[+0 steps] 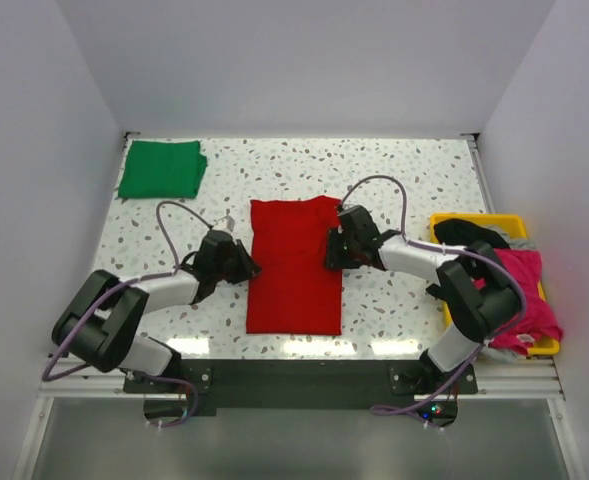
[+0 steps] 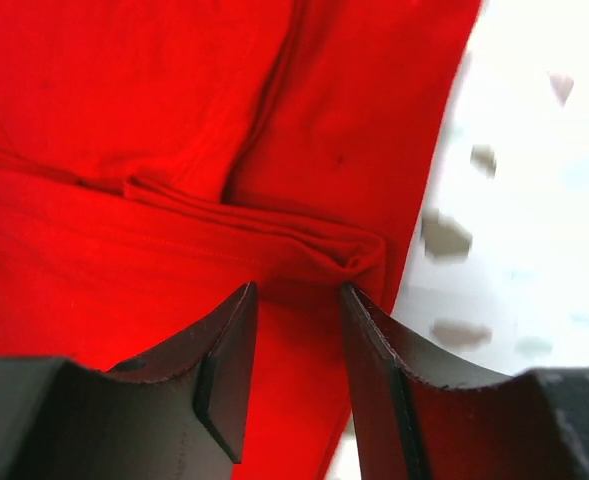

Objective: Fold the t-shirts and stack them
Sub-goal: Fold the tshirt

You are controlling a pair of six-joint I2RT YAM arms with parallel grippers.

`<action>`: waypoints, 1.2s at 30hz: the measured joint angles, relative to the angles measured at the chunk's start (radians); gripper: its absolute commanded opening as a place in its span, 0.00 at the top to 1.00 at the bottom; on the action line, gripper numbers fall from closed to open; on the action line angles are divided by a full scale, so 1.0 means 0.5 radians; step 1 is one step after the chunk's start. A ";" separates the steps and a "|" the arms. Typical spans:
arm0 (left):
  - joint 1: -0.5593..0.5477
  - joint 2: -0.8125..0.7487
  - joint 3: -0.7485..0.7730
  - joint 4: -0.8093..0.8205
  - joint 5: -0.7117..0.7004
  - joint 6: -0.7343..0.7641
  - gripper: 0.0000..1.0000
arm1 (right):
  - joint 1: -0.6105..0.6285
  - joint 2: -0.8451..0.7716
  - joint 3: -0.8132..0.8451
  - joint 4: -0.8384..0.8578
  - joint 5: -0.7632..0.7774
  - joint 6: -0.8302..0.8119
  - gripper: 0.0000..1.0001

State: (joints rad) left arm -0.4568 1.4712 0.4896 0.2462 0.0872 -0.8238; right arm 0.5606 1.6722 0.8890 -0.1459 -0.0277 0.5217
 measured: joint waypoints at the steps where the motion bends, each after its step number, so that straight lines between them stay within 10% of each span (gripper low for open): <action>1: -0.008 -0.061 -0.053 -0.008 -0.003 -0.013 0.80 | 0.007 -0.052 -0.053 -0.004 -0.019 0.003 0.56; 15: 0.021 -0.314 0.177 -0.381 -0.175 0.018 0.75 | 0.002 -0.137 0.488 -0.439 -0.044 -0.173 0.48; 36: 0.091 0.444 0.598 -0.283 -0.048 0.172 0.80 | 0.031 1.283 2.033 -0.266 -0.383 -0.427 0.48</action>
State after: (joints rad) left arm -0.4114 1.6932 0.7887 0.1047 0.0631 -0.7380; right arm 0.5762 2.3135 1.9057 -0.2787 -0.2192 0.3080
